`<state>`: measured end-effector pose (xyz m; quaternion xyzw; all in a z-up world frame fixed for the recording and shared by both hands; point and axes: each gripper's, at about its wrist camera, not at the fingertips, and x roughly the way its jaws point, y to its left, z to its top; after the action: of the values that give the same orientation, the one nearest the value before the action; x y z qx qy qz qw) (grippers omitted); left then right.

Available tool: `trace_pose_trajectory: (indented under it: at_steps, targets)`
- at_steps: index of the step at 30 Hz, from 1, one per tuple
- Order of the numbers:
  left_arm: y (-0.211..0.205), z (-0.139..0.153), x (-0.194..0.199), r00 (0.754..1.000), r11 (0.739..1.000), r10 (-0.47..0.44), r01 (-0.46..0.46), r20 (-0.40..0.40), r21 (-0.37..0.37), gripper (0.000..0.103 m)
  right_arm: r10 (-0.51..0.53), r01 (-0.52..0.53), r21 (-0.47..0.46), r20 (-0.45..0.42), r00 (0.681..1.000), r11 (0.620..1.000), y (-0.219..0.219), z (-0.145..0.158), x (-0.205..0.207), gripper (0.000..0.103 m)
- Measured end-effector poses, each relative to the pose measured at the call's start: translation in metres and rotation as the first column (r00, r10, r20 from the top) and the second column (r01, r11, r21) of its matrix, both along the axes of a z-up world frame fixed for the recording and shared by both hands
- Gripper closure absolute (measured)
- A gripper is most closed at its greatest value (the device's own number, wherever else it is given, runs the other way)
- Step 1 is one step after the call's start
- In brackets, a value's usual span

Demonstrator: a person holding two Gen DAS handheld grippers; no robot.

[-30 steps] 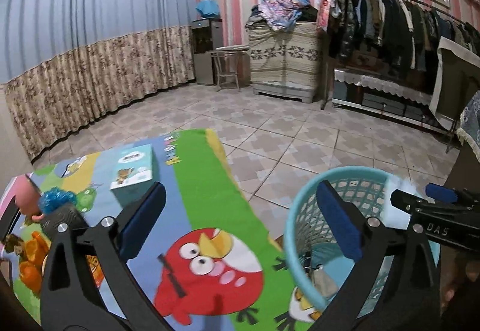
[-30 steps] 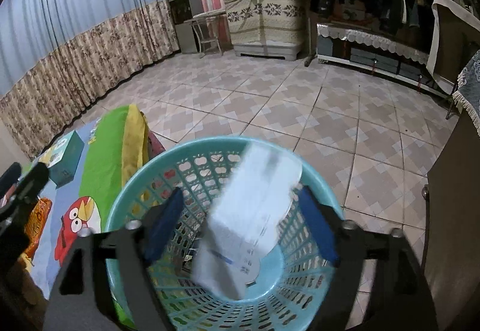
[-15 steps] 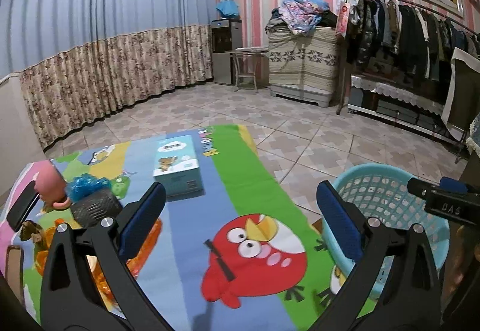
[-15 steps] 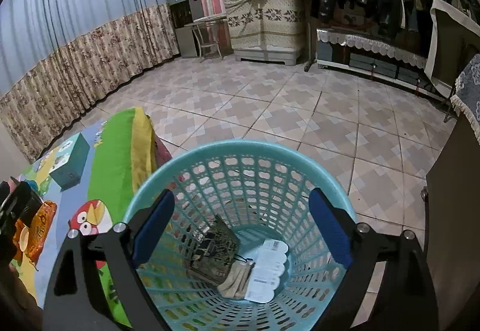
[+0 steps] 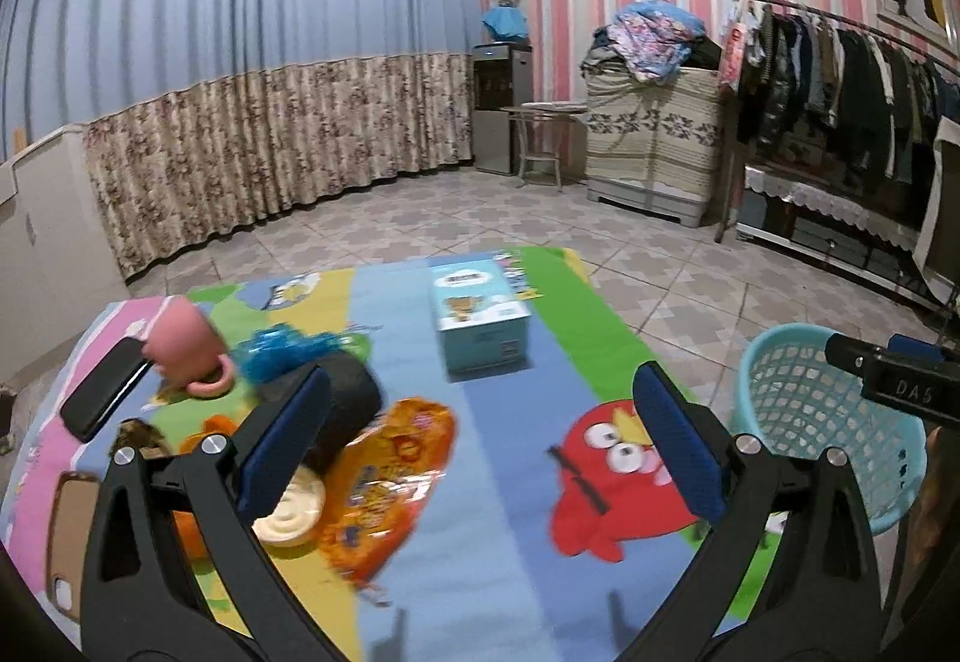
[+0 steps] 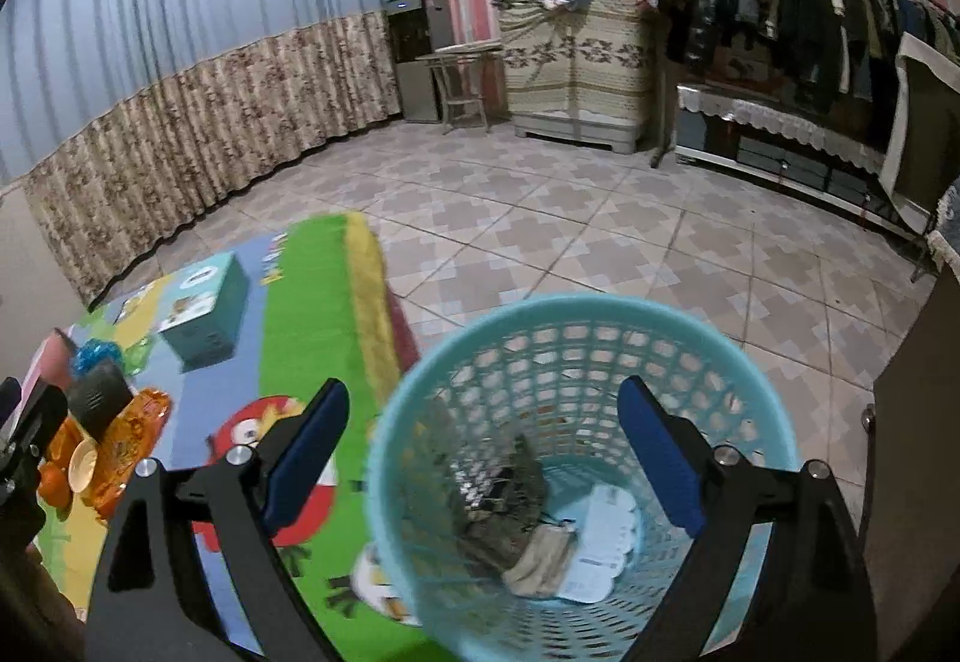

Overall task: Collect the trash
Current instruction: 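Move both tools back over the mat toward the orange snack packet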

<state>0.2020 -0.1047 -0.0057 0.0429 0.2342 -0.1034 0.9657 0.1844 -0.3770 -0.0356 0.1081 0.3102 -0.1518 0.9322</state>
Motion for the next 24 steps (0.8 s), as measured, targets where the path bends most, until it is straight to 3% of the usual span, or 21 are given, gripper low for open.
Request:
trace_pose_trajectory:
  at_steps: [5,15,24]
  targets:
    - [0.041,0.002,-0.002,0.998,0.998,0.057,-0.057,0.011,0.005,0.006,0.075,-0.075,-0.062,-0.014,0.997,0.995,0.045,0.001,0.009,0.014]
    - [0.142,-0.01,-0.006,0.981,0.979,0.195,-0.195,0.003,0.056,0.006,0.215,-0.214,0.028,-0.045,0.975,0.976,0.127,-0.015,0.034,0.014]
    - [0.221,-0.033,-0.004,0.948,0.949,0.313,-0.31,-0.052,0.051,0.006,0.318,-0.312,0.065,-0.123,0.94,0.948,0.192,-0.043,0.047,0.014]
